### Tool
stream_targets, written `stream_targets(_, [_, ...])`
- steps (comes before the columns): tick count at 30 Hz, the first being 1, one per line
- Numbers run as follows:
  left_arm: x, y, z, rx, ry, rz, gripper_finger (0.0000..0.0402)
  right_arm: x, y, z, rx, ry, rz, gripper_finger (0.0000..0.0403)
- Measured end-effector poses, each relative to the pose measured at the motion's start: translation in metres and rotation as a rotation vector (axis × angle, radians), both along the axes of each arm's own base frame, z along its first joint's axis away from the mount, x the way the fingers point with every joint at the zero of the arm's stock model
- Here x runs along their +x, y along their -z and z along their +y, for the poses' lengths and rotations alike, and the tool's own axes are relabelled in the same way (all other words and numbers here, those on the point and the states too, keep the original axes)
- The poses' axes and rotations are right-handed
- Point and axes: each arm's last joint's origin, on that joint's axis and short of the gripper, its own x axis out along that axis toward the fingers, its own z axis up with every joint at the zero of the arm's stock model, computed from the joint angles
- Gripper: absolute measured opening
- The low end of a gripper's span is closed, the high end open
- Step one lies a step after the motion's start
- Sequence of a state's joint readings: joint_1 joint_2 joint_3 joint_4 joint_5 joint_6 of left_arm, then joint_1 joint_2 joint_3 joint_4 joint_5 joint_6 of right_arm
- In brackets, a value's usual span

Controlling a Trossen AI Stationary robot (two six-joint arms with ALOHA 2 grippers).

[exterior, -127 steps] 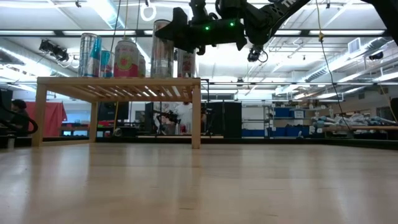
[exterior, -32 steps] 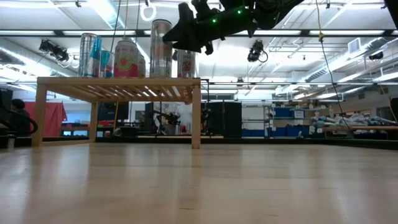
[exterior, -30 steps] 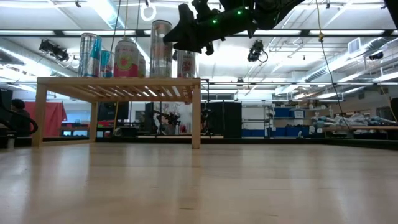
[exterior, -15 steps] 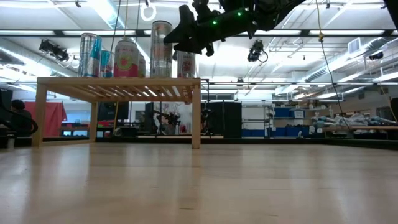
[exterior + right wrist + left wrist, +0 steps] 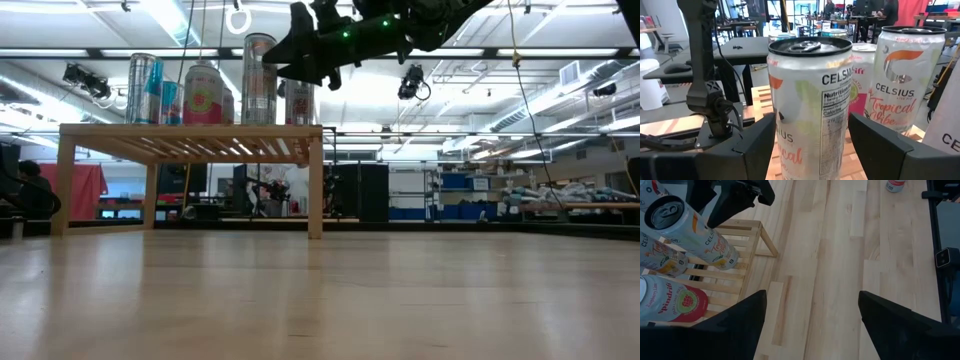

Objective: Place canned beverage on shelf
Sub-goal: Put the white and yellow soda can on the shelf aligned with the other white and yellow soda can

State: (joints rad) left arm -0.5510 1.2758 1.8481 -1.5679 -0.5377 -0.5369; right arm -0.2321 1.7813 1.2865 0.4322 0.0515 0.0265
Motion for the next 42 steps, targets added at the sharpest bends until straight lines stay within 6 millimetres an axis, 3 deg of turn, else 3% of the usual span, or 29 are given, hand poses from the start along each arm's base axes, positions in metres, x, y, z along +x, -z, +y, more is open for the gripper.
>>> stream_targets(14, [0.000,0.000,0.000,-0.001,-0.001,0.000,0.0316,-0.002,0.005,0.001,-0.002,-0.022,0.077,0.0257])
stream_targets(25, [0.000,0.000,0.000,-0.001,-0.001,-0.001,0.0316,-0.012,-0.005,0.002,0.016,0.008,0.112,0.0248])
stream_targets(30, [0.000,0.000,0.000,-0.002,-0.001,-0.001,0.0316,-0.012,0.000,0.002,0.031,0.023,0.146,0.0217])
stream_targets(42, [0.000,0.000,0.000,0.002,0.002,0.000,0.0316,-0.013,0.001,-0.004,0.086,0.059,0.135,0.0102])
